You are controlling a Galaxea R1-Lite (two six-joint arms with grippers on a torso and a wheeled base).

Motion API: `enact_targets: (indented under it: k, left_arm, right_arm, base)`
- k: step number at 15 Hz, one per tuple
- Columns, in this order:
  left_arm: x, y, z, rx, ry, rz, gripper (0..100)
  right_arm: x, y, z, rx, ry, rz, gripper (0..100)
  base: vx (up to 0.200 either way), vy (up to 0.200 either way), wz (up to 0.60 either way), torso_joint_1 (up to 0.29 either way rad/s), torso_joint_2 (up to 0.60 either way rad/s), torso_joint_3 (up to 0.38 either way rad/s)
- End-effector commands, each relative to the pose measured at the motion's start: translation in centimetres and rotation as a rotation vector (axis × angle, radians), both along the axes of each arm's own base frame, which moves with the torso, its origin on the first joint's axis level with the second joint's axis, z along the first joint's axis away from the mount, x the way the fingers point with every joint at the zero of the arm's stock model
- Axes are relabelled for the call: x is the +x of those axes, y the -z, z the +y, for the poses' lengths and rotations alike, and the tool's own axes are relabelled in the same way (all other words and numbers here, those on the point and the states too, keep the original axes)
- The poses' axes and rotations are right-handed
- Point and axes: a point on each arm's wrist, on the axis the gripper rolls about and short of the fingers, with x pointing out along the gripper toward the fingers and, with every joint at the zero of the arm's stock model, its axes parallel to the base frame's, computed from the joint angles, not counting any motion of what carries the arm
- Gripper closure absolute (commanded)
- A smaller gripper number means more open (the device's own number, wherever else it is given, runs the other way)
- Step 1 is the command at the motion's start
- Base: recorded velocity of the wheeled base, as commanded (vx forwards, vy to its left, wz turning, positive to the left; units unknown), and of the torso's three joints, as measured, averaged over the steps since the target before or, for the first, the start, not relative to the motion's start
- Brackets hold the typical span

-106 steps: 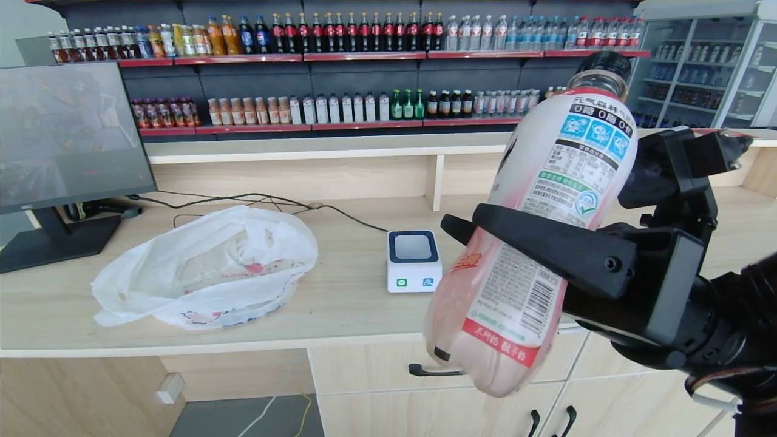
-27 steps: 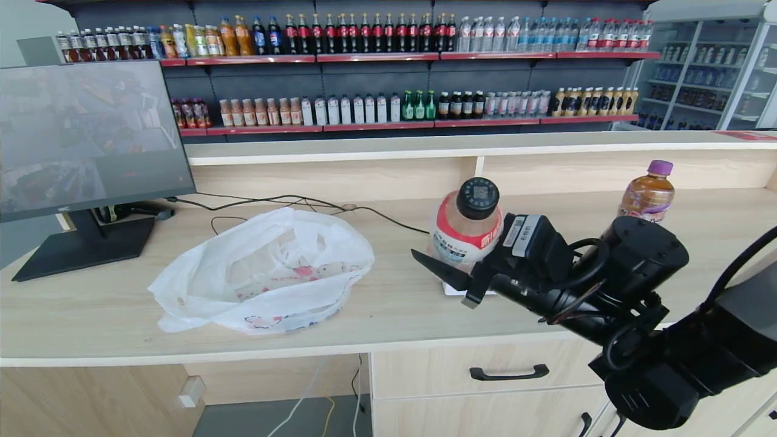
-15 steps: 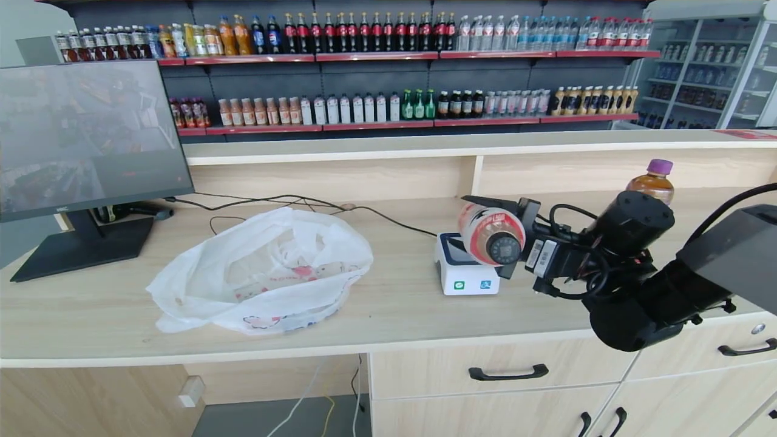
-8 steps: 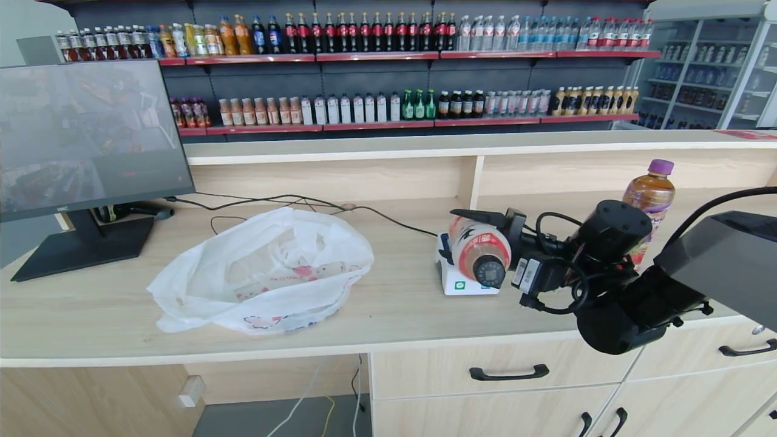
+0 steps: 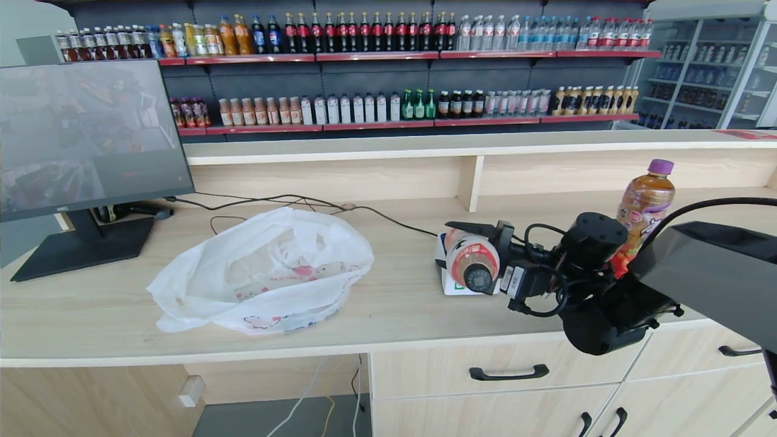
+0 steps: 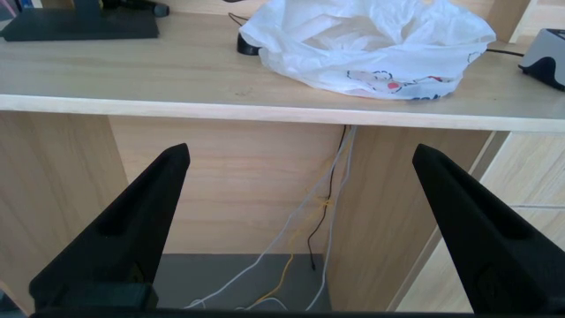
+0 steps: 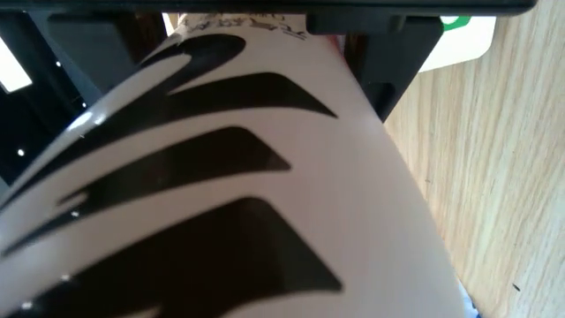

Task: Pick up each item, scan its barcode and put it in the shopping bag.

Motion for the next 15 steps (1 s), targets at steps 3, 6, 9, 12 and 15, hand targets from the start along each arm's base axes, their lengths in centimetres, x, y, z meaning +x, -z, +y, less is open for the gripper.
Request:
enact_targets:
  k: [3,6,9,12,15]
  left_arm:
    - [0.0,0.0,0.0,0.000,0.000,0.000,0]
    - [0.0,0.0,0.0,0.000,0.000,0.000,0]
    - [0.0,0.0,0.0,0.000,0.000,0.000,0]
    - [0.0,0.0,0.0,0.000,0.000,0.000,0]
    - [0.0,0.0,0.0,0.000,0.000,0.000,0]
  right_arm:
    - [0.4,0.6,-0.3,-0.003,0.009,0.011,100]
    - [1.0,0.2,-0.9,0.005,0.025,-0.006,100]
    - [1.9,0.8,-1.3,0.009,0.038,0.002,100]
    - [2.1,0.5,-1.2,0.018,0.035,0.000,100]
    - [2.3,0.0,-1.2,0.026,0.033,-0.013,100]
  base:
    - [0.000,0.000,0.00,0.000,0.00,0.000]
    - [0.000,0.000,0.00,0.000,0.00,0.000]
    - [0.000,0.000,0.00,0.000,0.00,0.000]
    - [0.000,0.000,0.00,0.000,0.00,0.000]
    - [0.000,0.000,0.00,0.000,0.00,0.000]
